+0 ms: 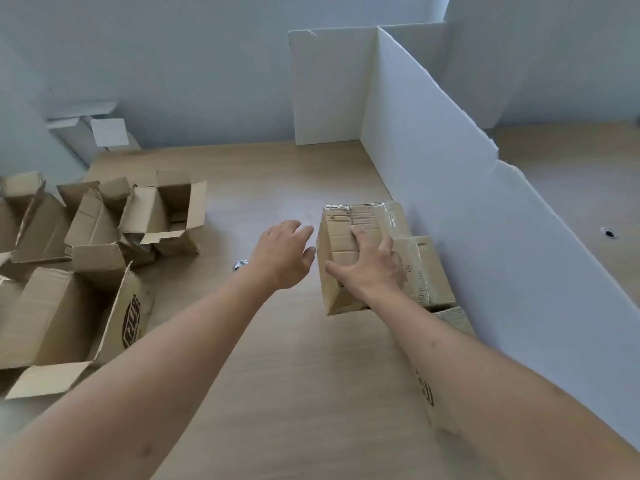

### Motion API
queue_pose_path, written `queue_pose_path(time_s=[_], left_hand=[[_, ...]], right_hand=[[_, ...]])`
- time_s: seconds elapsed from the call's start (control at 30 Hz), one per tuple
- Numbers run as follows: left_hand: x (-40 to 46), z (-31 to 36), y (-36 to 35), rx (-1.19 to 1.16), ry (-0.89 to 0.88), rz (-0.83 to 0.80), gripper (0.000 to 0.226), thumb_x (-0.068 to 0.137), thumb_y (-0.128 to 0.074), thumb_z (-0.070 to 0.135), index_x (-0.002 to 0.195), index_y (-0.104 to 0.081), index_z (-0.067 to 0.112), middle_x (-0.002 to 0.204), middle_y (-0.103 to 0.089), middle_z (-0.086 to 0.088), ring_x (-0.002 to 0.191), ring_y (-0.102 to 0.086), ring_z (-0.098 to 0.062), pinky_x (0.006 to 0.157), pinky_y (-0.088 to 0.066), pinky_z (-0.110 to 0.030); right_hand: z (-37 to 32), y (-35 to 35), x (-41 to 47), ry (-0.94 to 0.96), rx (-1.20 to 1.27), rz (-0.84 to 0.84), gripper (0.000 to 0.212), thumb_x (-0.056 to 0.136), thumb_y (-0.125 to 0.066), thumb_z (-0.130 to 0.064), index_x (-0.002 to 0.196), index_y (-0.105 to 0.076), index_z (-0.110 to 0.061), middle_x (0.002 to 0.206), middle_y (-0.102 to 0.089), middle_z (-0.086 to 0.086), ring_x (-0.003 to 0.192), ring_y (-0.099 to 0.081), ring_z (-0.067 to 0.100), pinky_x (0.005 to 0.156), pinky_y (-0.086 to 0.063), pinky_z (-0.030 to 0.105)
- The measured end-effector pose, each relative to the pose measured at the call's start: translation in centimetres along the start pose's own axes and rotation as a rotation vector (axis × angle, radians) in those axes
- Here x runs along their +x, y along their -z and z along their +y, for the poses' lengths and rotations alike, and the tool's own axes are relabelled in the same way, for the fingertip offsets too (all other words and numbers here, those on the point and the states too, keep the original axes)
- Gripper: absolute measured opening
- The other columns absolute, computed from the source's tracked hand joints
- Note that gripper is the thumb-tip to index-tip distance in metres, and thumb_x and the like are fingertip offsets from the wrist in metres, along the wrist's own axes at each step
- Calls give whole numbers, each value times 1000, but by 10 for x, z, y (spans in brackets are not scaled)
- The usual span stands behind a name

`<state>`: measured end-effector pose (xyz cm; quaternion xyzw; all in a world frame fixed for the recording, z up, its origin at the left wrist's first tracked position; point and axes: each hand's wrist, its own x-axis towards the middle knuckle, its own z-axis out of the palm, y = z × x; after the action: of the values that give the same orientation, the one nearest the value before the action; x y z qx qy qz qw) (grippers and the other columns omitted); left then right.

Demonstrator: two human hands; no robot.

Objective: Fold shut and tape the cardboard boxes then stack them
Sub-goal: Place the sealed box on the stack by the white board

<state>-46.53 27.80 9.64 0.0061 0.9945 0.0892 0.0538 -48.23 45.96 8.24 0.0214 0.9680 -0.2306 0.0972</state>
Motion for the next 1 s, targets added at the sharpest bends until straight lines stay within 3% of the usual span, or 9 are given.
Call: queue_pose_path(time_s=[0.13, 0.37, 0.5, 0.9, 1.0], left_hand=[[41, -5, -23, -17, 57, -21, 47, 103, -47, 37, 146, -48, 16, 145, -49, -10, 134, -45, -30, 109, -36, -42], [99, -20, -69, -47, 135, -41, 49, 104, -47, 34, 149, -45, 16, 153, -43, -11, 140, -40, -30, 113, -32, -41], [113, -24, -91, -69, 147, -65, 49, 104, -47, 33, 149, -46, 15, 154, -42, -13, 141, -40, -31, 113, -33, -42], [114, -28, -99, -71, 131, -92, 45, 104, -48, 32, 145, -49, 15, 153, -44, -10, 139, -42, -31, 111, -34, -42], [107, -27, -87, -68, 104, -81, 45, 104, -47, 31, 146, -48, 15, 154, -44, -7, 140, -41, -28, 113, -35, -43]], right_hand=[[3, -23, 53, 23, -7, -44, 94, 61, -63, -79, 145, -33, -51, 152, -29, 8, 134, -43, 36, 105, -45, 45], [7, -64, 139, 58, -81, 77, 95, 61, -65, -76, 147, -36, -48, 157, -25, 14, 133, -44, 38, 108, -40, 44], [17, -84, 170, 41, -131, 38, 94, 67, -65, -77, 150, -35, -45, 161, -22, 19, 141, -36, 40, 115, -34, 47], [28, -90, 172, 82, -240, 14, 95, 78, -50, -86, 157, -23, -41, 167, -3, 24, 155, -9, 40, 127, -11, 48], [24, -72, 162, 152, -218, 10, 87, 82, -51, -80, 156, -30, -40, 168, -12, 19, 156, -10, 37, 127, -13, 47]])
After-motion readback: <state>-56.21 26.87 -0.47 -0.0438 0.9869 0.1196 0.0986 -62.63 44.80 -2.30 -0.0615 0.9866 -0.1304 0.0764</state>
